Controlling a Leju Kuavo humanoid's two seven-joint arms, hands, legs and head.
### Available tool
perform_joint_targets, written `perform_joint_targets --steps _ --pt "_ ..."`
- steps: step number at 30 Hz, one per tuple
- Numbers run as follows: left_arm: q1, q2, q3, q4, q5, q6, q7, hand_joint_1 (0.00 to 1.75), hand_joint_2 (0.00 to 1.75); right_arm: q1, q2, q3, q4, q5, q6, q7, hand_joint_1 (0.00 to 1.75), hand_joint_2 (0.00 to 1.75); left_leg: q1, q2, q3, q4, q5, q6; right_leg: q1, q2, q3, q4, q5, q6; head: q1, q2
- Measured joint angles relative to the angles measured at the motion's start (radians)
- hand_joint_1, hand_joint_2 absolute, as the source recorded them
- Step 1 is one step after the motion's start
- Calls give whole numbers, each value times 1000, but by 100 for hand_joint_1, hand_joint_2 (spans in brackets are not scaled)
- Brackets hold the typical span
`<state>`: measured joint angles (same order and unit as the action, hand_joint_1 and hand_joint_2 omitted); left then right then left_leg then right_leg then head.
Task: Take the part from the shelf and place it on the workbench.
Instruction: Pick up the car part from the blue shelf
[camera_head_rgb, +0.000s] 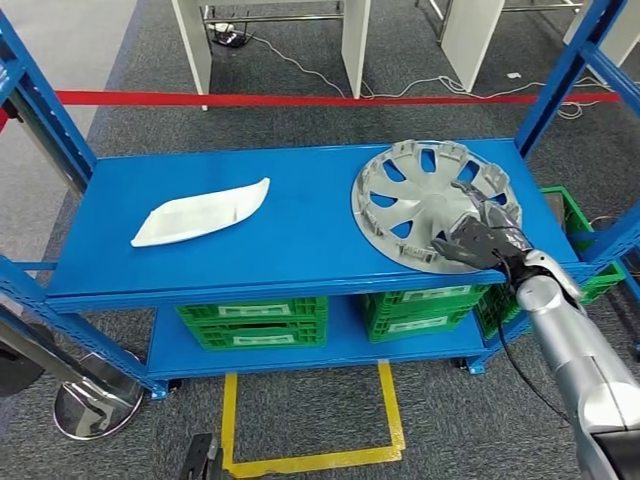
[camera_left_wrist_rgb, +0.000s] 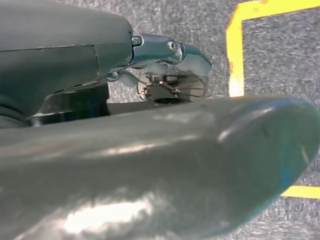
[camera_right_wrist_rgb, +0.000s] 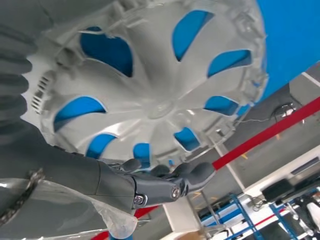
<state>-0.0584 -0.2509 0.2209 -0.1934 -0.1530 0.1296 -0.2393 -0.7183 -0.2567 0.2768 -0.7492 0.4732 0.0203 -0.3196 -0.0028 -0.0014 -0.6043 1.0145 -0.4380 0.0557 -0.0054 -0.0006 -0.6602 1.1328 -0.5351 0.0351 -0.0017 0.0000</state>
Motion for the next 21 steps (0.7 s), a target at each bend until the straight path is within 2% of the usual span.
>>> perform_joint_targets --steps 2,3,4,6,7,8,9,11,13,15,17,18,19,20,21 --pt "1 0 0 0 3 1 -8 0 0 1 0 4 7 6 13 -6 0 175 0 0 -1 0 0 1 -4 0 -59 122 -47 8 1 0" --pt "1 1 1 0 5 1 -10 0 0 3 0 7 14 10 17 -10 0 175 1 0 -1 1 0 1 -7 0 -75 150 -49 12 1 0" --pt "1 1 1 0 5 2 -12 0 0 3 0 12 21 16 18 -12 0 175 1 0 -1 1 -1 0 -9 0 -72 140 -31 14 1 0" --pt "1 1 2 0 7 2 -12 0 0 1 0 23 35 28 16 -13 0 175 2 0 0 4 -4 -4 -14 -2 -16 22 35 17 1 0" --pt "0 1 3 0 7 3 -12 0 0 -2 0 29 42 33 14 -13 0 175 0 -1 -1 8 -6 -9 -15 -2 18 -42 57 17 2 0" --pt "0 2 3 0 7 3 -12 0 0 -5 0 34 47 37 13 -12 0 175 -2 -1 -4 10 -6 -15 -15 -2 43 -87 68 14 2 0" --pt "1 2 4 0 7 3 -11 0 0 -7 0 39 53 42 12 -11 0 175 -4 -1 -6 13 -6 -20 -14 -1 54 -108 69 10 2 0" --pt "1 3 4 0 3 5 -6 0 0 -10 0 54 66 65 9 -4 0 175 -5 -1 -10 14 -4 -29 -13 1 56 -110 68 -3 2 0" --pt "1 5 4 0 -3 8 3 0 0 -21 0 75 86 101 9 7 0 175 -3 -1 -17 33 -20 -40 -14 2 56 -112 71 -16 0 0" --pt "1 6 4 0 -12 12 14 0 0 -37 0 102 111 134 14 15 0 175 -1 -1 -55 120 -71 -50 -16 1 57 -113 72 -26 -4 0" --pt "3 9 3 0 -29 19 26 0 0 -49 -1 130 143 160 25 25 0 175 0 -1 -113 250 -126 -53 -13 1 57 -113 72 -31 -6 0" --pt "4 10 2 0 -40 23 32 0 0 -53 -2 144 158 173 31 33 0 175 0 -1 -132 290 -133 -52 -12 1 58 -113 72 -31 -6 0" --pt "5 12 -1 0 -49 25 37 0 0 -57 -2 159 172 187 36 42 0 175 0 -1 -134 294 -122 -50 -10 2 58 -113 71 -31 -6 0" --pt "5 13 -3 0 -56 25 40 0 0 -63 -3 172 183 200 38 52 0 175 -1 -1 -117 259 -94 -45 -8 3 60 -113 71 -31 -6 0" --pt "6 15 -5 0 -59 25 41 0 0 -71 -4 185 193 213 37 64 0 175 -2 -1 -87 196 -58 -38 -7 4 61 -113 71 -31 -6 0"
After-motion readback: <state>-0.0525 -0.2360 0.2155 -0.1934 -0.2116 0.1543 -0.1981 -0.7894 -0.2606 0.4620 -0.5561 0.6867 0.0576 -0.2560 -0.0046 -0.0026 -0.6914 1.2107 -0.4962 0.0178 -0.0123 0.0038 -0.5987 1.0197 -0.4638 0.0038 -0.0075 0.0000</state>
